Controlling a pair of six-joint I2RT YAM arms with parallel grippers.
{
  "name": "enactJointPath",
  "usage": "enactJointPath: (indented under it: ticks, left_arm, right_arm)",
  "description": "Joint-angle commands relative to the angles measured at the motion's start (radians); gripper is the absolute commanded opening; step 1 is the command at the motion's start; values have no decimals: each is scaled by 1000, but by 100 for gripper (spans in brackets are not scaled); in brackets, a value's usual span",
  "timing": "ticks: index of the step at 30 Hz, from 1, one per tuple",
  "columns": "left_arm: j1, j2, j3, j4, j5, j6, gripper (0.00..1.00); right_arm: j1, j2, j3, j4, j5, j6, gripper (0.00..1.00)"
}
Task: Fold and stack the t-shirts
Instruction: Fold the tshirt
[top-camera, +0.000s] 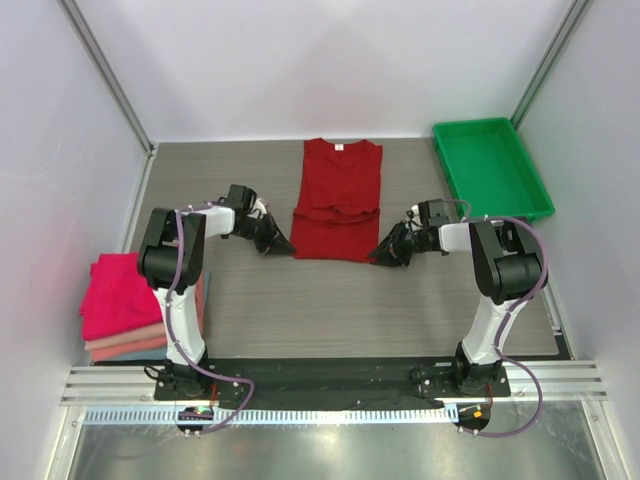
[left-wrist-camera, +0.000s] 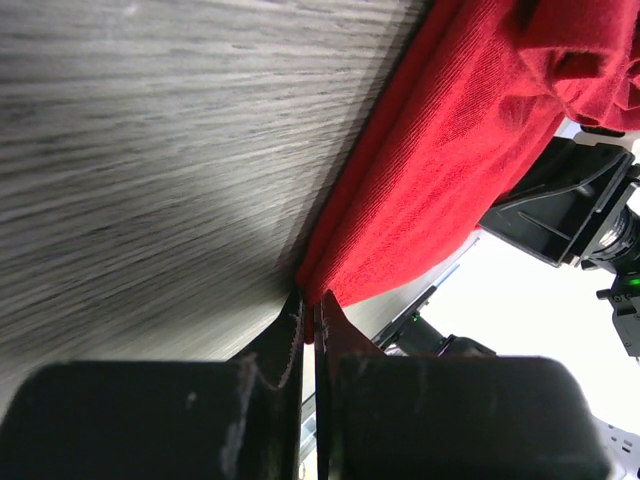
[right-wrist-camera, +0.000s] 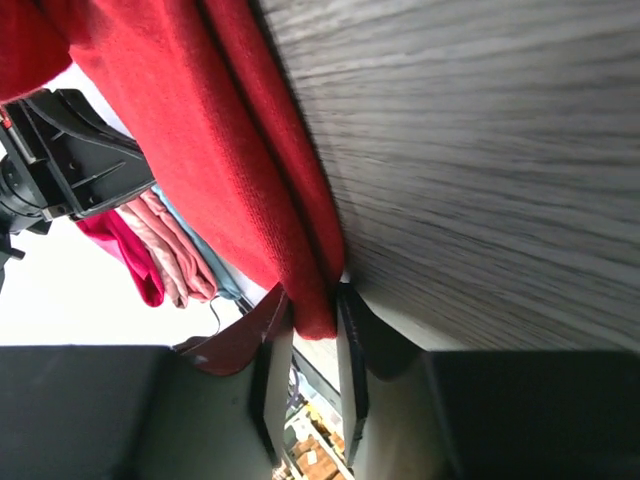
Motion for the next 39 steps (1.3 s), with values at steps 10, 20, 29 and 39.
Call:
enactJointPath:
  ticks: [10,20,29,39]
  left_arm:
    - [-2,-45,32,-16,-27,53,0]
    - [-11,-257,85,-66,-9,113,0]
    - [-35,-434,58,-135,-12,143,0]
    - [-32,-461,-51,-131,-20,140,0]
  right_arm:
    - [-68,-66,-13,-113,106,-119,5]
    - [-74,-264,96,-261,47,-199,2]
    - [-72,-453,117,-407,46,-276,1]
    - [-57,-458,126,-363,68,-293,2]
